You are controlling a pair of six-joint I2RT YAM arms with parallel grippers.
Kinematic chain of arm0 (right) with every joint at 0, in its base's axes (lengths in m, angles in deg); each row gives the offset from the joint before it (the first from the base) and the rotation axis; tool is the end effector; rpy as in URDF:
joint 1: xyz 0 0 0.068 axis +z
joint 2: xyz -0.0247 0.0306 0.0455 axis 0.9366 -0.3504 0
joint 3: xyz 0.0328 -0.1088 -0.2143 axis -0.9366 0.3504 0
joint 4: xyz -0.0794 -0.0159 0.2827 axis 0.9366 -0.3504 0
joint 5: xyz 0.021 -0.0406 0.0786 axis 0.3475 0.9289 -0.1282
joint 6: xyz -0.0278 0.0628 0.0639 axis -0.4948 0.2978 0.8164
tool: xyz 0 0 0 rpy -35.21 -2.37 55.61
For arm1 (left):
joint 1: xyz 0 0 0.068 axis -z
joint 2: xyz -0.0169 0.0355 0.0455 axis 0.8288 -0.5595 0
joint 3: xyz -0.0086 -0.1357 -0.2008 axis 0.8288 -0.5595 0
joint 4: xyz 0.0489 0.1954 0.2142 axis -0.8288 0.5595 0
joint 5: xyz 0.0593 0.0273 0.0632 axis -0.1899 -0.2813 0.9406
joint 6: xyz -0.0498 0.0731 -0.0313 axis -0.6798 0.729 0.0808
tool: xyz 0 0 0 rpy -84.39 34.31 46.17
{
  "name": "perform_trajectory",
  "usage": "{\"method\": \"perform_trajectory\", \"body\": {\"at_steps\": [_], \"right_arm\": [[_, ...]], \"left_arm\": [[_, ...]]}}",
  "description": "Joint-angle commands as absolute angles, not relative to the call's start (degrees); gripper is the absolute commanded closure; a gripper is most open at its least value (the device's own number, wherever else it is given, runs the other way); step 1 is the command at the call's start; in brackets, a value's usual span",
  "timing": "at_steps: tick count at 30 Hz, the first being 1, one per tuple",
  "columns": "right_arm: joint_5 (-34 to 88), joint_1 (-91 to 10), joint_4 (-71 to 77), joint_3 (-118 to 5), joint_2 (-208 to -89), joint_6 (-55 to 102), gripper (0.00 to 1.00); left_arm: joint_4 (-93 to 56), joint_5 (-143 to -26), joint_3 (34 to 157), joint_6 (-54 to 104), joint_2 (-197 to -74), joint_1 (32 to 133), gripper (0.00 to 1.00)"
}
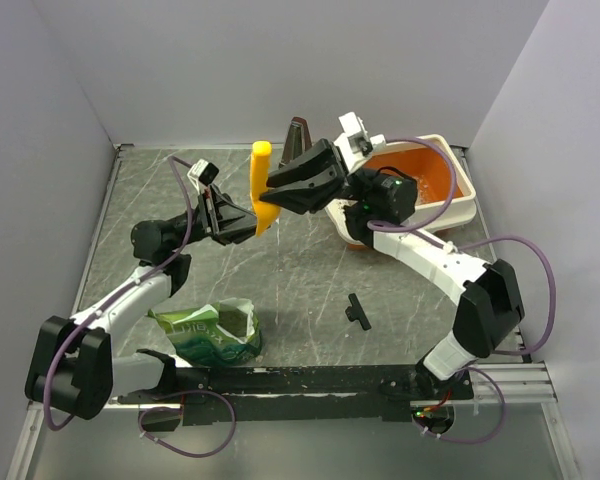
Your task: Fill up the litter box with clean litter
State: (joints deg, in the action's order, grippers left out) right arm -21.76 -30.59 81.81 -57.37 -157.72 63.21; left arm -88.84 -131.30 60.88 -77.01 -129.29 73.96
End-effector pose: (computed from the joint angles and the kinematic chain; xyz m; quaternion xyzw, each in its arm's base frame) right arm 0.2368 0.2814 0.4461 -0.4465 0.2268 0.6593 0.5608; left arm 0.2649 -0.1589 0.3133 0.0071 0.5612 -0.8130 0.1551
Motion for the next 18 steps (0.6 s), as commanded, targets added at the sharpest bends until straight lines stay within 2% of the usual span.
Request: {"method": "perform_trajectory", "body": {"at_steps": [1,6,18], "right_arm": [[-28.3,-32.1,97.8,-51.7,-156.3,62.1,0.88],[-28.0,-34.3,97.8,-44.7,-153.7,60.9,0.69],[-31.2,-41.6,97.9,-30.7,-151.8,62.7,0.55]], "left_arm": [[-110.6,-127.9,62.8,-80.2,-124.8,74.2,0.99],[-106.6,-128.3,64.1,-78.1,-122.4,74.1,0.99],[-99.1,-127.0,66.3,-71.9,-120.5,74.0,0.99]]}}
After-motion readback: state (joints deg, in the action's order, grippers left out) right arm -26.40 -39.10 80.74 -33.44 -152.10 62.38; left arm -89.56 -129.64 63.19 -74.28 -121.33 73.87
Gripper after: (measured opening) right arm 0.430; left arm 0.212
